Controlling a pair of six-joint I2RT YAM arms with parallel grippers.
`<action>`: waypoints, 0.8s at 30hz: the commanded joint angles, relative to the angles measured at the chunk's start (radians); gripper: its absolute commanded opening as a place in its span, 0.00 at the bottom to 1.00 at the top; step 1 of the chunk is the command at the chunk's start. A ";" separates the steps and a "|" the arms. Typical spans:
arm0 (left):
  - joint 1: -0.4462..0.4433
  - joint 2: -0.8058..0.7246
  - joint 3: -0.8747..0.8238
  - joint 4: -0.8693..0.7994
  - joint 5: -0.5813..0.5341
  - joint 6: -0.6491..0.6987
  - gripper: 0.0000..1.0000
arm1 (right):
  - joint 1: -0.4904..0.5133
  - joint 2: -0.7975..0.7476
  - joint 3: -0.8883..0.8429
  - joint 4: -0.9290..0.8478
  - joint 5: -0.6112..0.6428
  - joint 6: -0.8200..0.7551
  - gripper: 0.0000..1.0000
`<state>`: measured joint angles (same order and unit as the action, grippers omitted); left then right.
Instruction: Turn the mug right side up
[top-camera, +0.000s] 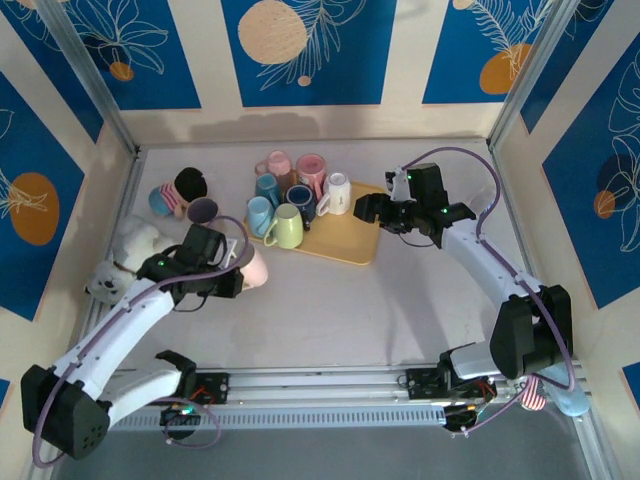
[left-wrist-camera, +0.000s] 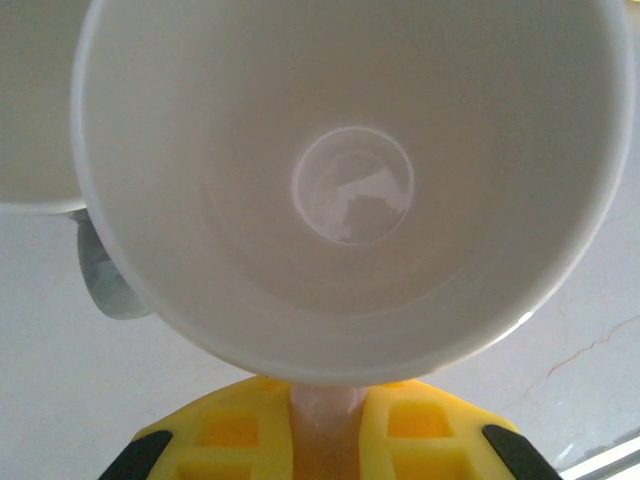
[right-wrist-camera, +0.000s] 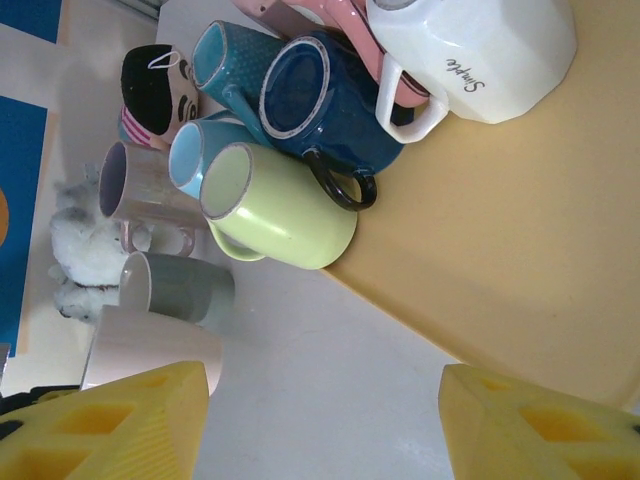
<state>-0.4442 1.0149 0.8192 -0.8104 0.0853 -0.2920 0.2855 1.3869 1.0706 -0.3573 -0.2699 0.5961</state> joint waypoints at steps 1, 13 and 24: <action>-0.012 0.007 -0.004 0.102 -0.045 -0.045 0.00 | -0.006 0.006 0.020 -0.011 -0.030 0.008 0.63; -0.016 0.086 -0.031 0.204 -0.080 -0.066 0.00 | -0.007 -0.002 0.009 -0.013 -0.029 0.009 0.62; -0.016 0.133 -0.011 0.149 -0.213 -0.117 0.00 | -0.013 -0.004 -0.003 -0.014 -0.030 0.006 0.62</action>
<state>-0.4564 1.1481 0.7860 -0.6582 -0.0406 -0.3740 0.2798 1.3869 1.0706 -0.3569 -0.2733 0.6033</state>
